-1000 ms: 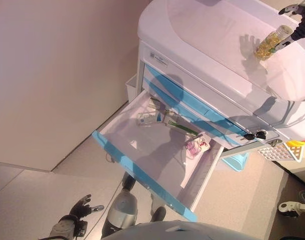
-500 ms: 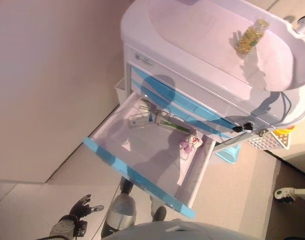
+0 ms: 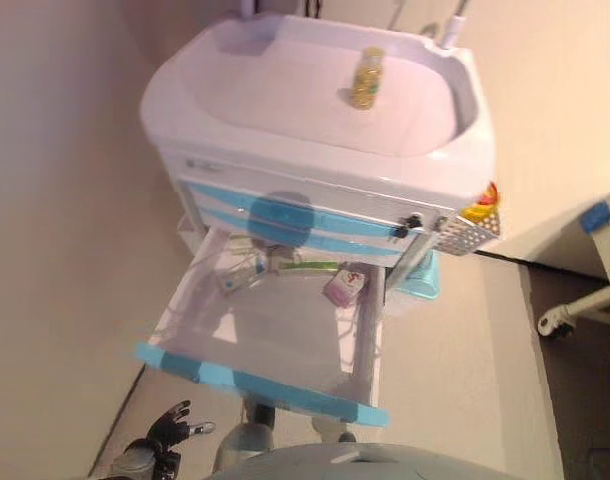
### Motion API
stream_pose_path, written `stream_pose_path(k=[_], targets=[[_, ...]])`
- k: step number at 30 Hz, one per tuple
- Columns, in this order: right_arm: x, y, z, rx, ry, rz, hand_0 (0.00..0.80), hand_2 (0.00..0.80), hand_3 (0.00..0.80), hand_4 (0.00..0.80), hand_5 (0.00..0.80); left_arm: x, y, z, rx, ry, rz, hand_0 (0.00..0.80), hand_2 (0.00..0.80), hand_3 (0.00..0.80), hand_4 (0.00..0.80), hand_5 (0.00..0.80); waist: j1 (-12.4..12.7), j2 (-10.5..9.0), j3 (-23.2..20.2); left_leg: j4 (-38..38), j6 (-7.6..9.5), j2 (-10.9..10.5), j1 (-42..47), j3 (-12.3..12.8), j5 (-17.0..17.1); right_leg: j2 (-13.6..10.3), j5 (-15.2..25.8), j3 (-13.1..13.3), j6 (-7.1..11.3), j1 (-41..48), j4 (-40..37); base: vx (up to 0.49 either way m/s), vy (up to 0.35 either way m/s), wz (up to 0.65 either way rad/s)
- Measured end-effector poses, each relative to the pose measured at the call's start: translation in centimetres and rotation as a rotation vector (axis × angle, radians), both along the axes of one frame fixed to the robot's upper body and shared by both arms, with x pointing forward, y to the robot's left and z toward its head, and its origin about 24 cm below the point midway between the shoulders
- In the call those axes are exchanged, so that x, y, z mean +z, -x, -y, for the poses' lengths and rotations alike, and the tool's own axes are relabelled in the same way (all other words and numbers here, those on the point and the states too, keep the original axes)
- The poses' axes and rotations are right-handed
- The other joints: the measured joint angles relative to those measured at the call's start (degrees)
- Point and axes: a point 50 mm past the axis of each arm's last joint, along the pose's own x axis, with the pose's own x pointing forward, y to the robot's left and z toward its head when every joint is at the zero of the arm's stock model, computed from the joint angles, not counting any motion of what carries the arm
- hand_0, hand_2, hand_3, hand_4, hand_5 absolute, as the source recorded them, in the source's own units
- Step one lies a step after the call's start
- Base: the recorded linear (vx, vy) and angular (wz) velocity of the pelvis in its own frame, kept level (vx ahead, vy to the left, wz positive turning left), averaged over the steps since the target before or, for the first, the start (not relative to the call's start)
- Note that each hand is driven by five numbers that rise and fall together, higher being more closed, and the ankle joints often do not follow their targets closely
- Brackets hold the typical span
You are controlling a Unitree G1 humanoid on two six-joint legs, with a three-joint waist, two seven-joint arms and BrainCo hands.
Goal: Open the drawer and pick up the medicine
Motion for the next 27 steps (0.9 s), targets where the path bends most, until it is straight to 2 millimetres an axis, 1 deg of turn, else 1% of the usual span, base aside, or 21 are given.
stream_pose_path(k=[1, 2, 4, 5, 7, 8, 9, 10, 11, 13, 14, 17, 18, 21, 23, 25, 27], targets=[[-2.2, 0.4, 0.3, 0.005, -0.03, -0.042, 0.0, 0.0, 0.0, 0.0, 0.0, 0.0, -0.1, 0.0, -0.007, -0.003, -0.002, 0.0, 0.0, 0.0, 0.0, 0.0, -0.9, 0.14, -0.1, 0.0, -0.05, 0.2, 0.2, 0.5, -0.1, 0.1, 0.3, 0.8, 0.03, -0.1, 0.0, -0.05, 0.015, -0.26], [-4.7, 0.6, 0.3, 0.016, -0.061, -0.094, 0.0, 0.0, 0.0, 0.0, 0.0, 0.0, -0.1, 0.0, -0.008, -0.006, -0.005, 0.0, 0.0, 0.0, 0.0, 0.0, -1.3, 0.05, -0.2, -0.1, -0.18, 0.3, 0.5, 0.7, -0.2, 0.2, 0.3, 0.9, 0.0, 0.1, 0.0, -0.03, 0.01, -0.25], [-9.8, 1.2, 0.2, 0.034, -0.112, -0.24, 0.0, 0.0, 0.0, 0.0, 0.0, -0.2, 0.0, 0.2, -0.005, -0.006, -0.02, 0.0, 0.0, 0.0, 0.0, 0.0, -2.9, 0.09, -0.2, -0.2, -0.34, 0.6, 0.6, 1.8, -0.4, 0.4, 0.3, 1.9, 0.01, -0.4, -0.1, -0.027, 0.011, -0.28], [-12.5, 1.9, -0.1, 0.048, -0.151, -0.293, 0.0, 0.0, 0.0, 0.0, 0.0, -0.3, 0.4, 0.4, -0.001, 0.0, -0.029, 0.0, 0.0, 0.0, 0.0, 0.0, -3.0, 0.17, -0.3, -0.3, -0.36, 0.7, 0.5, 2.2, -0.5, 0.5, 0.4, 2.3, 0.01, -0.8, -0.1, -0.028, 0.006, -0.28], [-17.7, 3.4, -0.9, 0.063, -0.223, -0.428, 0.0, 0.0, 0.0, 0.0, 0.0, -0.5, 0.3, 1.0, 0.002, 0.014, -0.025, 0.0, 0.0, 0.0, 0.0, 0.0, -3.8, 0.22, -0.3, -0.2, -0.35, 0.8, 0.5, 2.4, -0.6, 0.4, 0.4, 2.4, -0.03, -0.9, -0.1, -0.027, 0.002, -0.12], [-20.4, 4.3, -1.6, 0.073, -0.265, -0.499, 0.0, 0.0, 0.0, 0.0, 0.0, -0.6, 0.3, 1.2, 0.002, 0.02, -0.023, 0.0, 0.0, 0.0, 0.0, 0.0, -4.0, 0.14, -0.2, -0.3, -0.38, 0.8, 0.5, 2.5, -0.6, 0.4, 0.4, 2.5, -0.03, -0.9, -0.1, -0.025, -0.007, -0.04], [-22.3, 5.1, -2.2, 0.084, -0.298, -0.553, 0.0, 0.0, 0.0, 0.0, 0.0, -0.7, 0.4, 1.4, 0.005, 0.024, -0.028, 0.0, 0.0, 0.0, 0.0, 0.0, -4.4, 0.08, -0.1, -0.3, -0.38, 0.9, 0.5, 2.7, -0.7, 0.4, 0.4, 2.6, -0.03, -1.0, -0.1, -0.025, -0.014, -0.04], [-24.7, 6.3, -3.0, 0.088, -0.332, -0.616, 0.0, 0.0, 0.0, 0.0, 0.0, -0.8, 0.5, 1.4, 0.009, 0.024, -0.032, 0.0, 0.0, 0.0, 0.0, 0.0, -4.6, 0.22, -0.3, -0.2, -0.43, 1.1, 0.6, 2.7, -0.8, 0.4, 0.4, 2.6, -0.03, -1.0, -0.1, -0.019, -0.025, -0.04], [-27.0, 7.4, -4.1, 0.104, -0.366, -0.677, 0.0, 0.0, 0.0, 0.0, 0.0, -0.8, 0.5, 1.5, 0.011, 0.023, -0.027, 0.0, 0.0, 0.0, 0.0, 0.0, -4.4, -0.11, -0.2, -0.3, -0.52, 1.2, 0.6, 2.8, -0.9, 0.5, 0.4, 2.7, -0.04, -1.0, -0.2, -0.014, -0.035, -0.04], [-31.6, 10.1, -6.3, 0.133, -0.412, -0.85, 0.0, 0.0, 0.0, 0.0, 0.0, -0.9, 0.4, 1.8, 0.01, 0.029, -0.014, 0.0, 0.0, 0.0, 0.0, 0.0, -4.5, -0.17, -0.1, -0.2, -0.64, 1.3, 0.6, 3.0, -1.0, 0.5, 0.4, 2.9, -0.04, -1.1, -0.2, -0.007, -0.038, -0.04], [-33.3, 11.3, -7.2, 0.144, -0.434, -0.912, 0.0, 0.0, 0.0, 0.0, 0.0, -0.9, 0.5, 2.0, 0.013, 0.03, -0.017, 0.0, 0.0, 0.0, 0.0, 0.0, -4.5, -0.21, -0.1, -0.3, -0.59, 1.3, 0.6, 3.0, -1.0, 0.5, 0.4, 2.9, -0.04, -1.0, -0.2, 0.0, 0.0, 0.0], [-37.4, 14.5, -10.2, 0.165, -0.505, -1.053, 0.0, 0.0, 0.0, 0.0, 0.0, -1.1, 1.0, 2.1, 0.011, 0.024, -0.02, 0.0, 0.0, 0.0, 0.0, 0.0, -5.4, -0.33, -0.1, -0.3, -0.6, 1.3, 0.7, 3.1, -1.2, 0.5, 0.4, 3.0, -0.03, -1.0, -0.4, 0.0, 0.0, 0.0], [-38.4, 15.6, -10.9, 0.161, -0.52, -1.09, 0.0, 0.0, 0.0, 0.0, 0.0, -1.2, 1.0, 2.1, 0.011, 0.023, -0.02, 0.0, 0.0, 0.0, 0.0, 0.0, -5.5, -0.29, 0.0, -0.3, -0.88, 1.4, 0.7, 3.2, -1.4, 0.5, 0.4, 3.1, -0.03, -1.0, -0.4, 0.035, 0.005, -0.02], [-40.9, 18.6, -13.4, 0.17, -0.566, -1.226, 0.0, 0.0, 0.0, 0.0, 0.0, -1.2, 1.4, 1.8, 0.027, 0.012, -0.02, 0.0, 0.0, 0.0, 0.0, 0.0, -5.8, -0.19, 0.0, -0.3, -0.96, 1.5, 0.8, 3.5, -1.5, 0.5, 0.4, 3.4, -0.03, -1.1, -0.4, 0.041, 0.011, -0.05], [-41.9, 20.0, -14.8, 0.17, -0.603, -1.275, 0.0, 0.0, 0.0, 0.0, 0.0, -1.2, 1.6, 1.7, 0.025, 0.006, -0.021, 0.0, 0.0, 0.0, 0.0, 0.0, -5.8, -0.02, -0.1, -0.3, -0.92, 1.5, 0.8, 3.7, -1.6, 0.5, 0.4, 3.6, -0.03, -1.2, -0.3, 0.039, 0.036, -0.06], [-42.7, 21.5, -15.8, 0.127, -0.655, -1.307, 0.0, 0.0, 0.0, 0.0, 0.0, -1.2, 1.5, 1.8, 0.015, 0.001, -0.017, 0.0, 0.0, 0.0, 0.0, 0.0, -6.0, 0.28, 0.1, -0.3, -0.72, 1.4, 0.9, 4.0, -1.7, 0.5, 0.4, 3.8, -0.03, -1.3, 0.1, 0.031, 0.06, -0.07], [-43.0, 21.5, -16.3, 0.137, -0.652, -1.322, 0.0, 0.0, 0.0, 0.0, 0.0, -1.3, 1.2, 2.2, 0.014, 0.0, -0.015, 0.0, 0.0, 0.0, 0.0, 0.0, -6.0, 0.87, 0.5, -0.3, -0.65, 1.4, 0.8, 4.5, -1.7, 0.3, 0.4, 3.9, -0.03, -1.9, 0.3, 0.032, 0.052, -0.13]])
